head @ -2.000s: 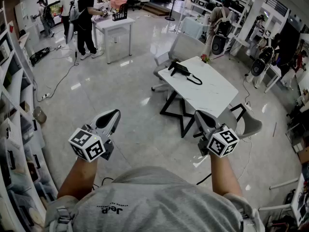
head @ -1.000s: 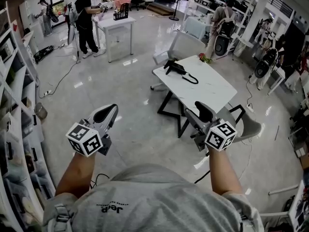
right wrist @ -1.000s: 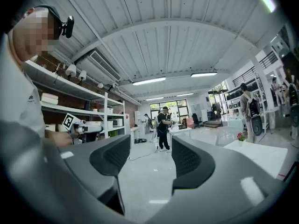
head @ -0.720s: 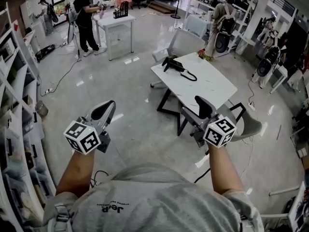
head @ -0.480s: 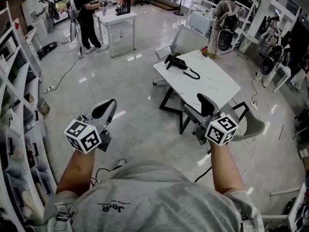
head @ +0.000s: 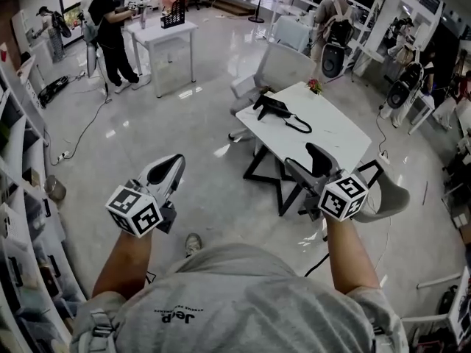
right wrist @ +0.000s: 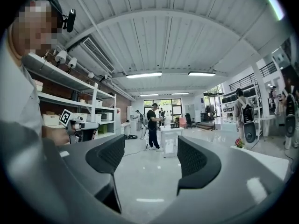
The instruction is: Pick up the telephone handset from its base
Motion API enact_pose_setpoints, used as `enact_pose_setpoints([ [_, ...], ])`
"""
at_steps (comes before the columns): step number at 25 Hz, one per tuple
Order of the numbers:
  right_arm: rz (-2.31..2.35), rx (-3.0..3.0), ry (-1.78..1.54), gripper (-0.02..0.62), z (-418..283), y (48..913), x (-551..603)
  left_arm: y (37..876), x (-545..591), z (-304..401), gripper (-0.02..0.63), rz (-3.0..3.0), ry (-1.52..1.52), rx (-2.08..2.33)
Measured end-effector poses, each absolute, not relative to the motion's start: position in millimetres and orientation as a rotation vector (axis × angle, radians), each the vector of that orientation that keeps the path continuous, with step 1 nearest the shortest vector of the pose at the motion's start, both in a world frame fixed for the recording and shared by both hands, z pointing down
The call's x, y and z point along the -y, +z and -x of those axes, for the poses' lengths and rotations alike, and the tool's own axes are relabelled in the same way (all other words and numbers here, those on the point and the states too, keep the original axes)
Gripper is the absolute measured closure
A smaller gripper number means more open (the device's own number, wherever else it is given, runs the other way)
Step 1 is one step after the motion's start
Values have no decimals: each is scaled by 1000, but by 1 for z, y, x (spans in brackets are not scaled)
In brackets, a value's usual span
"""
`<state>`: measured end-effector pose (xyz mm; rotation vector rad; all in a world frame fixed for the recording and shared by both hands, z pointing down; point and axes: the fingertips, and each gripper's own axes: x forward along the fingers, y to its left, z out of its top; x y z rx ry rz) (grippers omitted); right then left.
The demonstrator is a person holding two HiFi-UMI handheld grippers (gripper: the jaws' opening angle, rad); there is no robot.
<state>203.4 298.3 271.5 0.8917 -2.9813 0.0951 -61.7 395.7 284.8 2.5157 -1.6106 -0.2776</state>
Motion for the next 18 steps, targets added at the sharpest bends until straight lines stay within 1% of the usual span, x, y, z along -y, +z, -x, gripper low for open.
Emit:
enact_pose_setpoints([
  [10,-996,2971,80,264,-48,254,-172,278,-251,208,548,-2607,-204,1495],
  [13,-1008,2967,96,264,-20,257,-142,277,-221,236,548,-2608,-204,1480],
  [18,-994,2952,121,264,5,264,-95,284,-173,263,548,-2586,-209,1473],
])
